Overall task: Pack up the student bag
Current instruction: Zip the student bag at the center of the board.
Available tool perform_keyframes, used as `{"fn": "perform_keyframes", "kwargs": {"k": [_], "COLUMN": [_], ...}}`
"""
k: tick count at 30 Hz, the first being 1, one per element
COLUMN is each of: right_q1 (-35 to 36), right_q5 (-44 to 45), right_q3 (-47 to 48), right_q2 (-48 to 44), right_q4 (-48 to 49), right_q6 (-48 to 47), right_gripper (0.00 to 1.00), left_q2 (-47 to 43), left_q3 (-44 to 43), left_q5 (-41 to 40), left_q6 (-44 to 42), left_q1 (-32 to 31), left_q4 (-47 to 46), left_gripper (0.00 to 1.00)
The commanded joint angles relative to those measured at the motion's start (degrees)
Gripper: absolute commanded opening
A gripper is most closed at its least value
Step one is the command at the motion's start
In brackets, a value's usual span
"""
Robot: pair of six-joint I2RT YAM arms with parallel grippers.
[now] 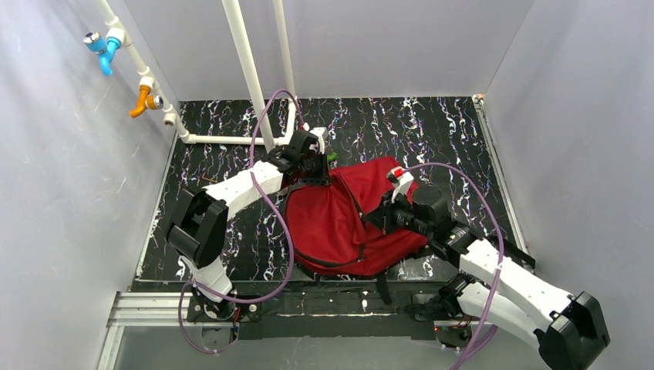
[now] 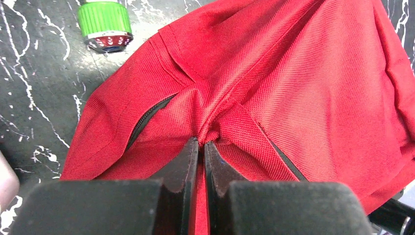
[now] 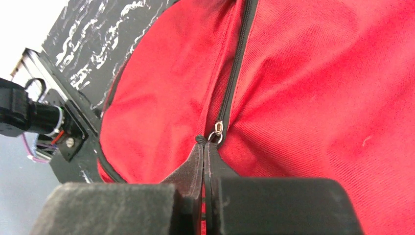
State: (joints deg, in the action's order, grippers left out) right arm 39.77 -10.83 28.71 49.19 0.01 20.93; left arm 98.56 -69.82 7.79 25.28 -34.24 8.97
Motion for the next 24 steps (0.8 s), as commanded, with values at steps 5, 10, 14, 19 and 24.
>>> {"fn": "perform_keyframes", "kwargs": {"k": [5,10,14,19,24], "right_q1": [0.22,0.22,0.22,0.22,0.22], "right_q5": [-6.46,-2.13,1.26,1.40,1.65], "right_q3": [-0.71,0.41,1.43,4.13,11.75], "right_q2": [-8.76,-7.30,-7.70,-8.27,-0.76], "right_q4": [-16.88,-30.40,-33.56,-30.39,-22.85], "right_q6": [10.89,12.31,13.42,11.90,8.61], "right_gripper": [0.01,0.01,0.01,0.01,0.13], "left_q2": [-3.78,-3.37,-3.70,-4.41,-3.96], "left_q3": [-2.20,-3.59,-4.11,-4.02,-4.57], "left_q5": [-13.72,-13.60,-13.42,-8.30,2.97], "left_q6": [-2.09,-2.61,-3.04,-2.87,-0.06], "left_q1": [4.45,5.05,5.10,5.10,5.06], "left_q4": [-2.75,-2.36,-1.53,-1.15,1.98], "left_gripper": [0.00,0.00,0.00,0.00,0.13]}}
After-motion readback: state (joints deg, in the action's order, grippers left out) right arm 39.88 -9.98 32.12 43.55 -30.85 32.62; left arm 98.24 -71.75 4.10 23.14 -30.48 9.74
